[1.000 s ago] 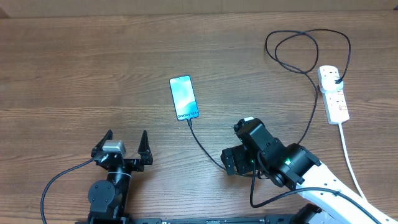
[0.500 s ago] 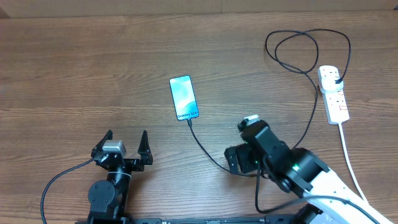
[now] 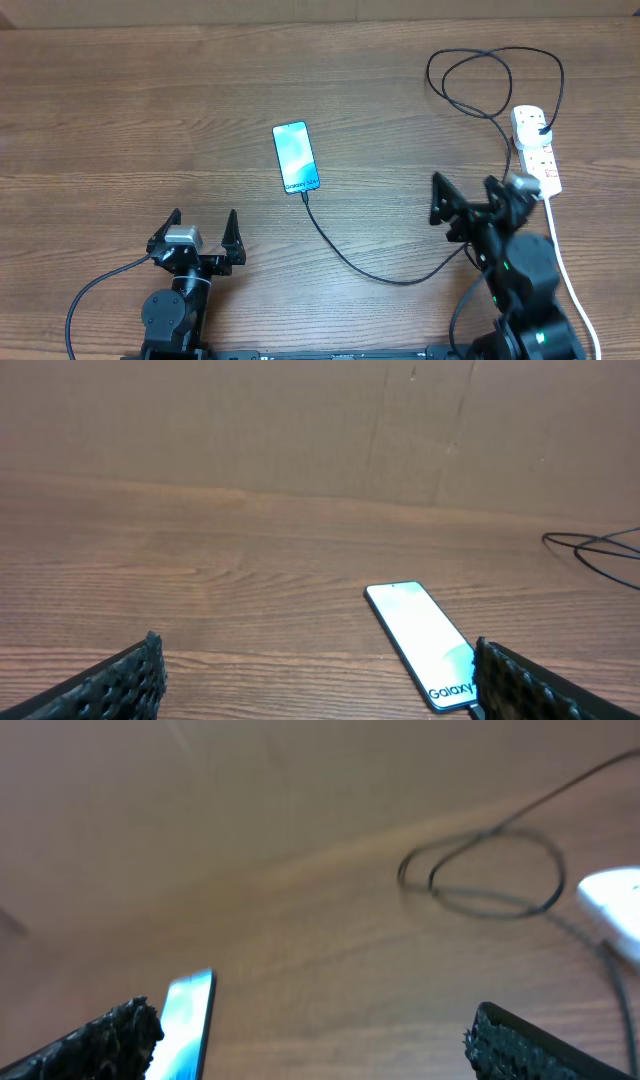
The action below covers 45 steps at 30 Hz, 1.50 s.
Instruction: Plug charger to phone and switch on socket
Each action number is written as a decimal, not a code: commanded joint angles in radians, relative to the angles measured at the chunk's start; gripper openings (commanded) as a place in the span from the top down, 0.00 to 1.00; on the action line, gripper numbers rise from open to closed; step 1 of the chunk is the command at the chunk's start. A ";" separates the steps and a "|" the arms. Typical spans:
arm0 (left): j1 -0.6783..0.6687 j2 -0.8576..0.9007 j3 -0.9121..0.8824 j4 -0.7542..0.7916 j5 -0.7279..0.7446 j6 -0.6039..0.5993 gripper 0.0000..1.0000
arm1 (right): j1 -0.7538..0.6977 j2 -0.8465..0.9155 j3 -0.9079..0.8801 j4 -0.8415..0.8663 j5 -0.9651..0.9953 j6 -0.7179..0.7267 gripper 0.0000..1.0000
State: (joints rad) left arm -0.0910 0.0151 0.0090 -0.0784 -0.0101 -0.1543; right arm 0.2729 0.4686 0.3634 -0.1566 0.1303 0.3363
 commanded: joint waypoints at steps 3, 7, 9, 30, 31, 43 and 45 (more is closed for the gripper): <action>0.006 -0.011 -0.005 0.001 0.014 -0.003 0.00 | -0.058 -0.243 -0.152 0.055 -0.056 -0.042 0.00; 0.006 -0.011 -0.005 0.001 0.014 -0.003 0.00 | -0.072 -0.405 -0.248 0.056 -0.080 -0.052 0.00; 0.006 -0.011 -0.005 0.001 0.014 -0.003 0.01 | -0.072 -0.464 -0.287 0.056 -0.087 -0.052 0.00; 0.006 -0.011 -0.005 0.001 0.014 -0.003 0.00 | -0.071 -0.466 -0.356 0.075 -0.166 -0.155 0.00; 0.006 -0.011 -0.005 0.001 0.014 -0.003 0.00 | -0.071 -0.466 -0.356 0.075 -0.166 -0.155 0.00; 0.006 -0.011 -0.005 0.001 0.014 -0.003 0.00 | -0.071 -0.466 -0.356 0.075 -0.166 -0.155 0.00; 0.006 -0.011 -0.005 0.001 0.014 -0.003 0.01 | -0.071 -0.466 -0.356 0.075 -0.166 -0.155 0.00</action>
State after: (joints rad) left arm -0.0906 0.0151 0.0090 -0.0788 -0.0101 -0.1543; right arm 0.2035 0.0128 0.0185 -0.0891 -0.0296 0.1864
